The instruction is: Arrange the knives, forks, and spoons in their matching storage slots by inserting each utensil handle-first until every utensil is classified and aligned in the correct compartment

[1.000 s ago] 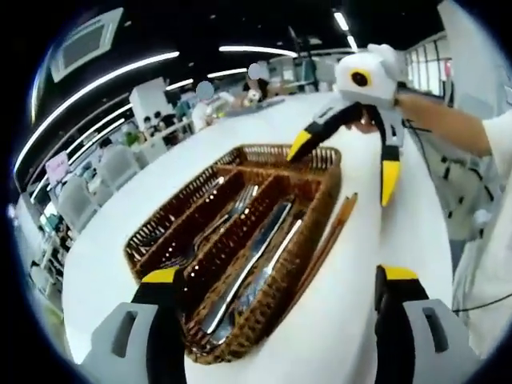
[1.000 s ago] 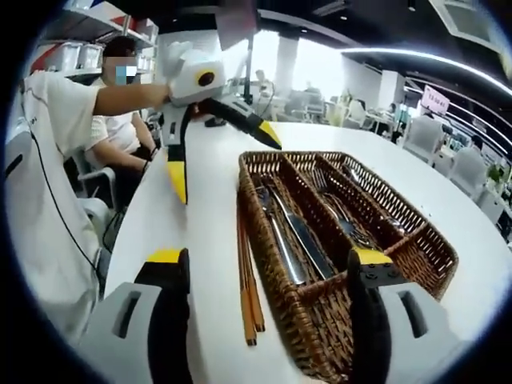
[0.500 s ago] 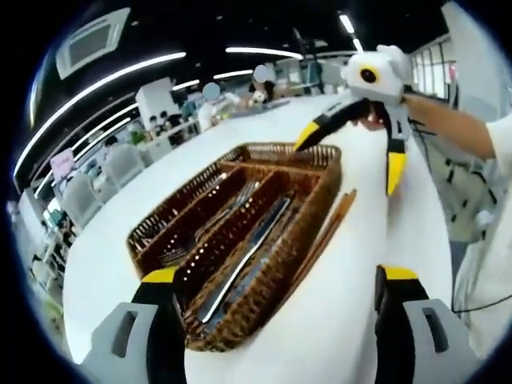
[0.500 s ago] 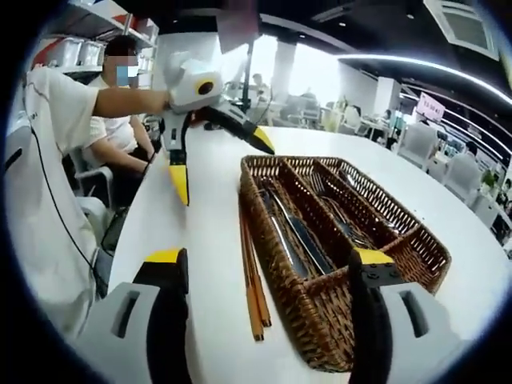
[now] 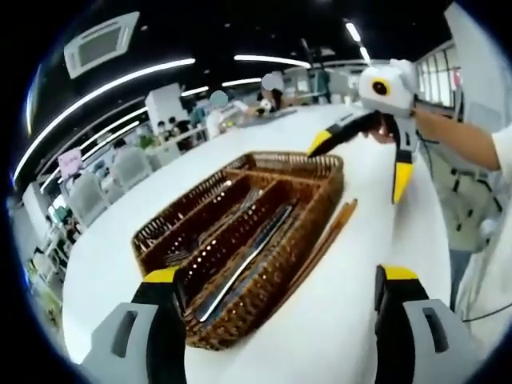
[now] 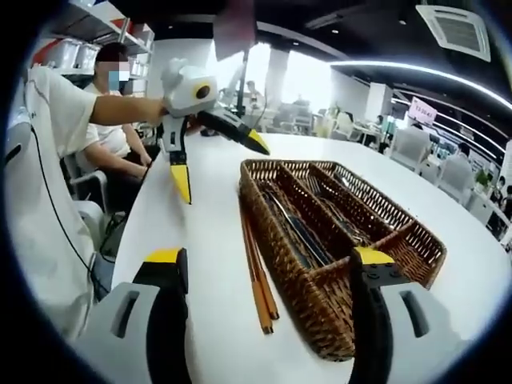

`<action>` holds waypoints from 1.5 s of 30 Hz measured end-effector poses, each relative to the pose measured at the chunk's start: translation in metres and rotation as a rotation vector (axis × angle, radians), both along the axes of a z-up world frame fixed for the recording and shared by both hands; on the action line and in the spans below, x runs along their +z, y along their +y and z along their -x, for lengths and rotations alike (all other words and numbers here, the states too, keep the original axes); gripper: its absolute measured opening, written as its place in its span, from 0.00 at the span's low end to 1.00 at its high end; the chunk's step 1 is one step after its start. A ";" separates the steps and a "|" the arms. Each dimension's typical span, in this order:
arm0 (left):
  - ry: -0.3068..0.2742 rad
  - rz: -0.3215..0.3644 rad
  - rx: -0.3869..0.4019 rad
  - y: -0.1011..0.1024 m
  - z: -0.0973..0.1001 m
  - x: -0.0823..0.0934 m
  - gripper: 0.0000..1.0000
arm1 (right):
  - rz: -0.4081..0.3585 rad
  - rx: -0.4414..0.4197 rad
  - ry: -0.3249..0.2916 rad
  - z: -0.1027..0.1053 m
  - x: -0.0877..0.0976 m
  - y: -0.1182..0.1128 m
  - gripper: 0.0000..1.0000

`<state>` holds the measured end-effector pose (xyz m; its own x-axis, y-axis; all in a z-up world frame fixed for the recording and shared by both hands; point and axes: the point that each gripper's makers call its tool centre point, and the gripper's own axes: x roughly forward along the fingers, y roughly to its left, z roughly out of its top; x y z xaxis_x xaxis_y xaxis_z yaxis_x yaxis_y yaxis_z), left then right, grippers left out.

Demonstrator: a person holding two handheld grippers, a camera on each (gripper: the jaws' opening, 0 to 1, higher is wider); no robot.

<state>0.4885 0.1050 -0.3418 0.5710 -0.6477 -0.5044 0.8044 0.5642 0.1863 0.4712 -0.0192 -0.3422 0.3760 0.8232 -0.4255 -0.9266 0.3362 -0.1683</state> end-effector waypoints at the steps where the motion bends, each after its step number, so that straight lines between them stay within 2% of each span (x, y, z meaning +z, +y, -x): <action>1: 0.001 -0.001 0.002 0.000 0.001 0.000 1.00 | -0.003 0.000 0.003 0.001 -0.001 -0.001 0.86; 4: 0.001 0.005 0.010 0.001 0.003 -0.001 1.00 | -0.007 -0.009 0.010 0.003 -0.006 -0.005 0.86; 8: -0.002 0.020 0.010 0.001 0.009 -0.001 1.00 | -0.053 -0.024 0.027 0.006 -0.006 -0.010 0.86; 13: -0.019 -0.002 0.012 0.004 0.010 -0.003 1.00 | -0.064 -0.031 0.045 0.011 -0.011 -0.013 0.85; 16: -0.023 0.026 0.022 0.002 0.010 -0.001 1.00 | -0.074 -0.030 0.051 0.014 -0.012 -0.014 0.85; 21: -0.040 0.025 0.035 0.002 0.010 0.001 1.00 | -0.082 -0.035 0.053 0.018 -0.013 -0.017 0.85; 29: -0.049 0.070 0.064 0.004 0.013 0.003 1.00 | -0.105 -0.057 0.047 0.025 -0.013 -0.023 0.85; 34: -0.054 0.065 0.063 0.005 0.021 -0.006 1.00 | -0.110 -0.065 0.047 0.029 -0.016 -0.025 0.85; 45: -0.052 0.110 0.050 -0.002 0.032 -0.015 1.00 | -0.128 -0.073 0.047 0.037 -0.021 -0.024 0.82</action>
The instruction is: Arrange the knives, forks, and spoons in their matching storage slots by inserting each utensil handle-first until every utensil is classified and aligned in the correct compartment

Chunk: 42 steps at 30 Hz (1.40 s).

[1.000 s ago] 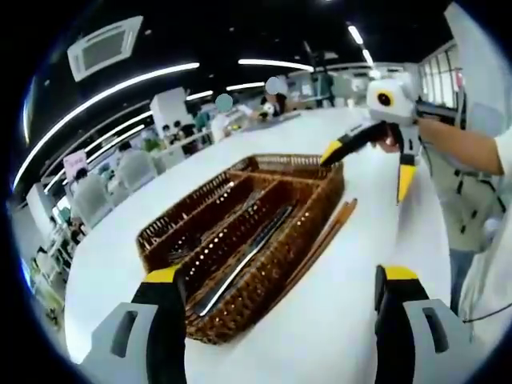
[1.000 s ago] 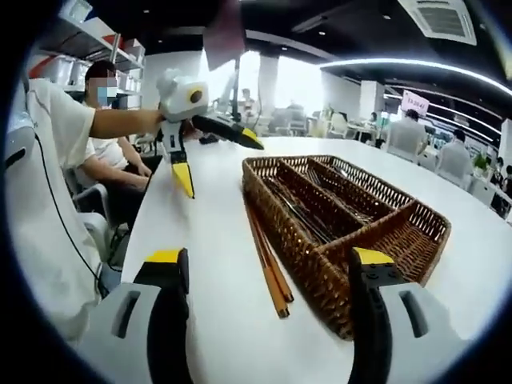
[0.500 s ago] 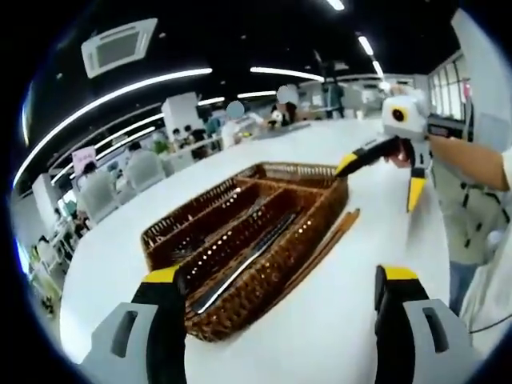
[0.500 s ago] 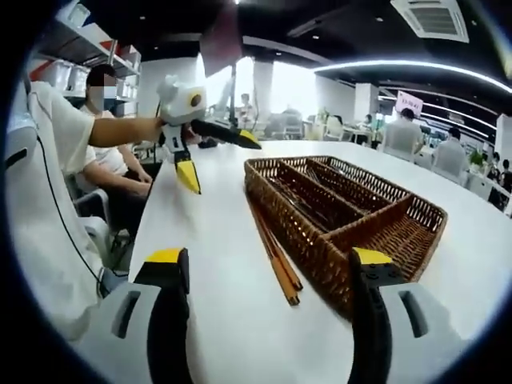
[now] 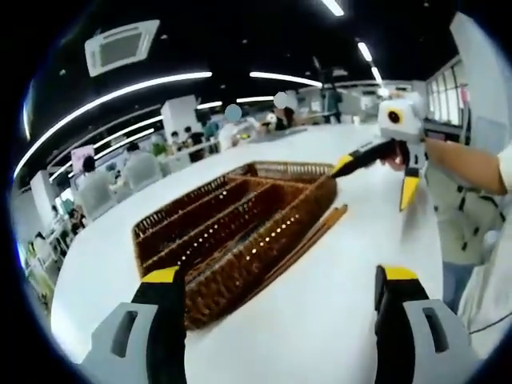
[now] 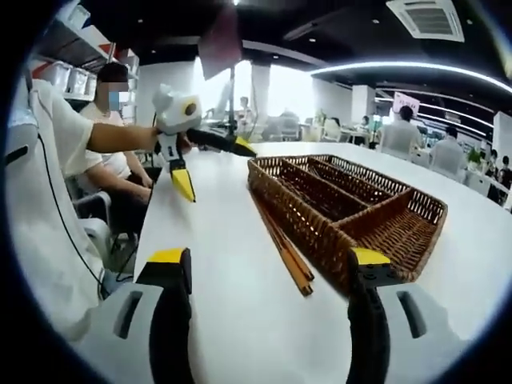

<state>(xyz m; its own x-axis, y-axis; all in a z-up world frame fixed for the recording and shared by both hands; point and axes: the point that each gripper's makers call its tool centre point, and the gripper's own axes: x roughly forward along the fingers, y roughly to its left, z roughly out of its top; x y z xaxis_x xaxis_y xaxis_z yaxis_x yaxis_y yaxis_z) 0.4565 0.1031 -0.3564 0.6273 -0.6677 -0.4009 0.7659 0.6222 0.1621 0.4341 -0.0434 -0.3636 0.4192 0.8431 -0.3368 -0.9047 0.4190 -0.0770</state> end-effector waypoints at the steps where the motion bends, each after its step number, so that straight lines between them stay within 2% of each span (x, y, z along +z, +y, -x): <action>1: 0.001 0.001 0.002 0.000 0.000 -0.001 1.00 | 0.001 -0.001 0.001 0.000 0.000 0.000 0.82; 4: -0.019 0.029 -0.011 -0.004 0.003 0.002 1.00 | 0.010 -0.008 0.000 0.001 -0.003 -0.001 0.82; 5: 0.000 0.033 -0.008 -0.004 0.004 0.000 1.00 | 0.008 -0.007 0.001 0.001 -0.003 -0.001 0.82; 12: 0.033 0.062 0.003 -0.002 0.007 -0.006 1.00 | -0.008 -0.010 0.008 0.005 -0.004 -0.001 0.82; 21: 0.040 0.099 0.007 -0.002 0.015 -0.018 0.99 | -0.001 -0.012 0.024 0.009 -0.011 -0.002 0.81; 27: 0.048 0.094 0.005 -0.002 0.017 -0.021 0.99 | 0.014 -0.014 0.028 0.014 -0.012 -0.001 0.80; 33: 0.048 0.108 0.015 -0.001 0.019 -0.021 1.00 | 0.034 0.000 0.020 0.011 -0.011 0.004 0.75; 39: 0.048 0.109 0.007 -0.004 0.023 -0.022 0.99 | 0.068 0.043 0.011 0.013 -0.013 0.016 0.60; 42: 0.039 0.122 0.005 -0.004 0.024 -0.020 0.96 | 0.061 0.073 0.028 0.014 -0.015 0.022 0.57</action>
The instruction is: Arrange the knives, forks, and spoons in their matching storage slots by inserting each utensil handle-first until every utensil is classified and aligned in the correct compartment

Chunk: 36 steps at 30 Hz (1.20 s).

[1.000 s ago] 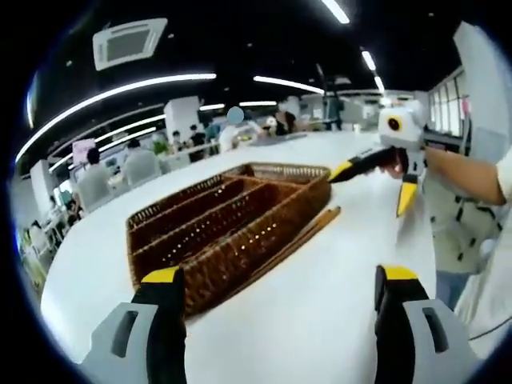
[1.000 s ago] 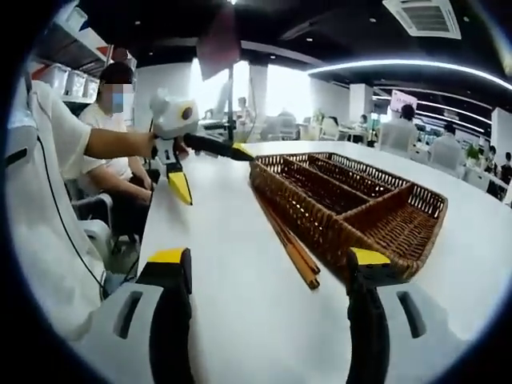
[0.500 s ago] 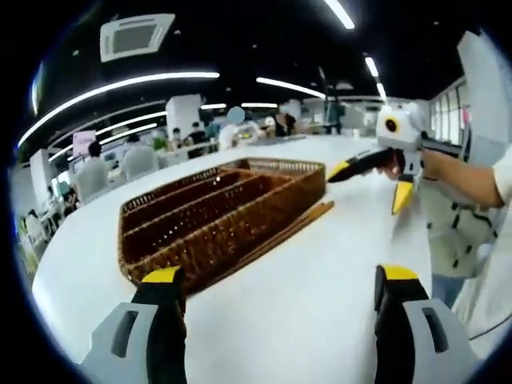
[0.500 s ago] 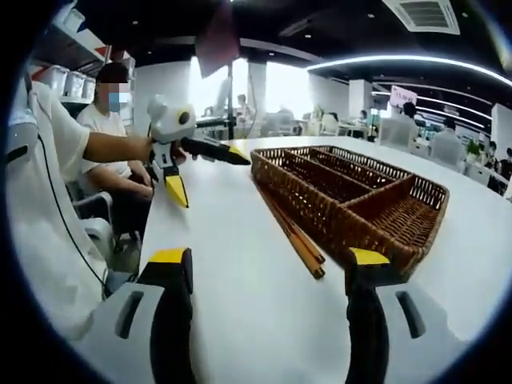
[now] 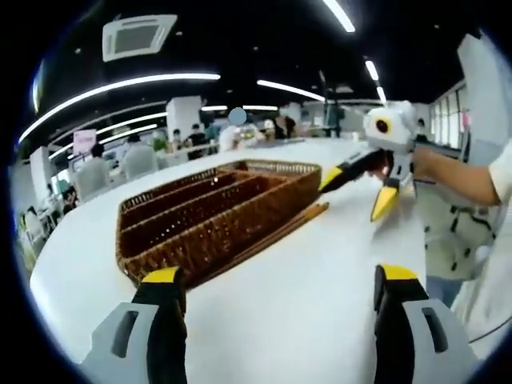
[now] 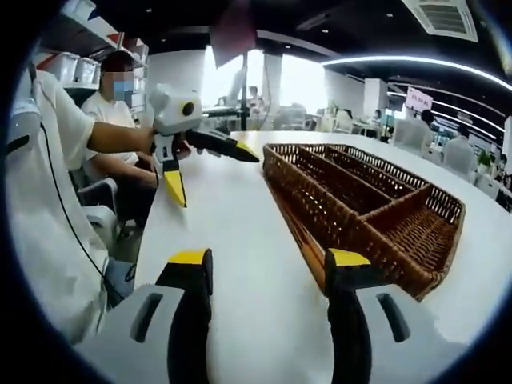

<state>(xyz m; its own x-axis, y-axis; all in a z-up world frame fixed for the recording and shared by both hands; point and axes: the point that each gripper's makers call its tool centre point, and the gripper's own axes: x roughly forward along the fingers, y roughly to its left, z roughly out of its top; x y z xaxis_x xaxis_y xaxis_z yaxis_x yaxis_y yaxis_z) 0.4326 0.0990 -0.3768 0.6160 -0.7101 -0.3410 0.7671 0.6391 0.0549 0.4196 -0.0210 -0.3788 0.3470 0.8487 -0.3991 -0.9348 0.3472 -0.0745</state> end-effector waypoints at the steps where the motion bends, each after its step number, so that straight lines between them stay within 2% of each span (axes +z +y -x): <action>1: -0.018 0.004 0.001 0.001 0.000 0.002 0.95 | 0.013 -0.001 -0.004 -0.003 -0.002 0.001 0.57; 2: 0.000 -0.006 0.002 0.001 0.000 -0.002 0.96 | 0.031 0.004 -0.011 -0.004 -0.005 0.001 0.55; 5: 0.005 -0.001 0.002 0.001 0.001 -0.003 0.96 | 0.055 0.019 0.000 -0.011 -0.008 0.001 0.49; 6: -0.014 0.004 -0.001 0.001 0.002 -0.001 0.96 | 0.053 0.022 0.007 -0.015 -0.007 0.002 0.49; 9: -0.026 0.006 -0.006 0.001 0.004 0.002 0.97 | 0.051 0.022 0.021 -0.017 -0.008 0.003 0.48; 14: -0.009 0.004 0.000 0.005 0.004 -0.002 0.96 | 0.087 0.039 0.042 -0.019 -0.019 0.006 0.44; 17: 0.013 0.022 0.002 0.005 0.006 -0.004 0.97 | 0.086 0.034 0.033 -0.023 -0.019 0.006 0.42; 19: 0.021 0.027 0.003 0.005 0.007 -0.006 0.96 | 0.086 0.032 0.028 -0.024 -0.020 0.004 0.37; 22: 0.024 0.015 -0.001 0.005 0.008 -0.009 0.96 | 0.106 0.041 0.034 -0.025 -0.023 0.001 0.25; 23: 0.023 0.015 -0.001 0.005 0.008 -0.009 0.96 | 0.082 0.053 0.096 -0.018 -0.028 0.005 0.23; 24: 0.023 0.016 -0.003 0.004 0.008 -0.010 0.96 | 0.112 0.044 0.066 -0.024 -0.030 0.000 0.23; 25: 0.028 0.018 -0.005 0.004 0.009 -0.010 0.96 | 0.105 0.051 0.063 -0.026 -0.030 0.003 0.22; 32: 0.044 0.012 -0.019 0.000 0.013 -0.017 0.95 | 0.099 0.070 0.086 -0.025 -0.032 0.004 0.07; 36: 0.047 0.014 -0.021 0.000 0.014 -0.016 0.95 | 0.093 0.066 0.092 -0.024 -0.030 0.003 0.07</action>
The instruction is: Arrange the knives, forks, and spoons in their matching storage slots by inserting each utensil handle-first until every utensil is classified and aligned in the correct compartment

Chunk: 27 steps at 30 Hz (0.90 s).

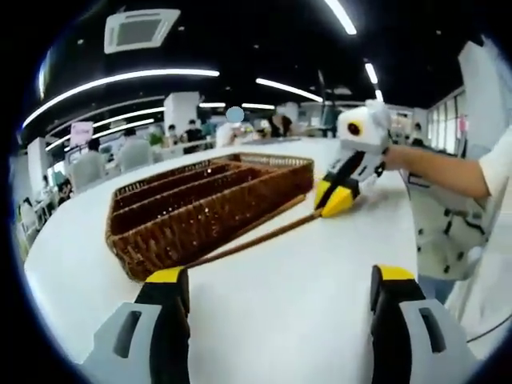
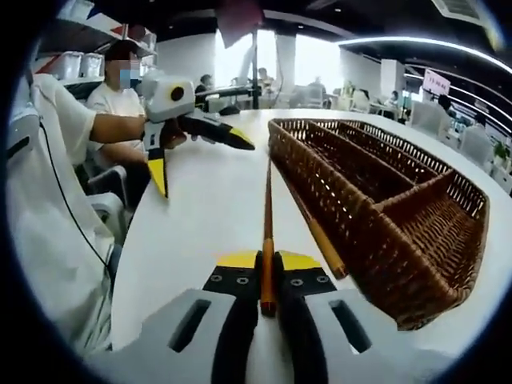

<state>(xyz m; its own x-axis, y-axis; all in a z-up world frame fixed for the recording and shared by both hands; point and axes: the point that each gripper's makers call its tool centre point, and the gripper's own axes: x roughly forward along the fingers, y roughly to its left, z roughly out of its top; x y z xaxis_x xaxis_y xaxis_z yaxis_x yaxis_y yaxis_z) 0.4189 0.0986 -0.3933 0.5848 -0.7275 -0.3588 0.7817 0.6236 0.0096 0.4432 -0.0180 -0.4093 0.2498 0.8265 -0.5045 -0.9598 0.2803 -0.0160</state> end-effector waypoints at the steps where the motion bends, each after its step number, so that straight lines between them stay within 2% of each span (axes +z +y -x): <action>1: 0.005 -0.004 -0.004 -0.001 0.000 -0.001 0.95 | -0.004 0.006 0.009 0.001 0.000 0.000 0.07; 10: 0.014 -0.035 -0.040 -0.009 0.002 -0.002 0.94 | -0.001 0.060 0.025 0.022 0.003 0.005 0.07; 15: 0.051 -0.065 -0.092 -0.020 0.009 -0.006 0.89 | 0.017 0.111 0.022 0.042 0.003 0.012 0.07; 21: 0.074 -0.117 -0.157 -0.031 0.019 -0.010 0.78 | 0.035 0.147 0.021 0.060 0.002 0.019 0.07; 22: 0.094 -0.136 -0.185 -0.033 0.025 -0.014 0.77 | 0.035 0.153 0.022 0.064 0.001 0.020 0.07; 27: 0.092 -0.140 -0.200 -0.036 0.027 -0.009 0.67 | 0.029 0.155 0.017 0.063 0.002 0.020 0.07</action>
<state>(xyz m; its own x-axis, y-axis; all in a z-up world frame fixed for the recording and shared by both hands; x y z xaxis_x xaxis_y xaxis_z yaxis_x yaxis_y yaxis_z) 0.3915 0.0630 -0.4026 0.3945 -0.7651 -0.5089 0.8909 0.4541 0.0080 0.3803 0.0021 -0.4073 0.1114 0.8396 -0.5317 -0.9917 0.1284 -0.0051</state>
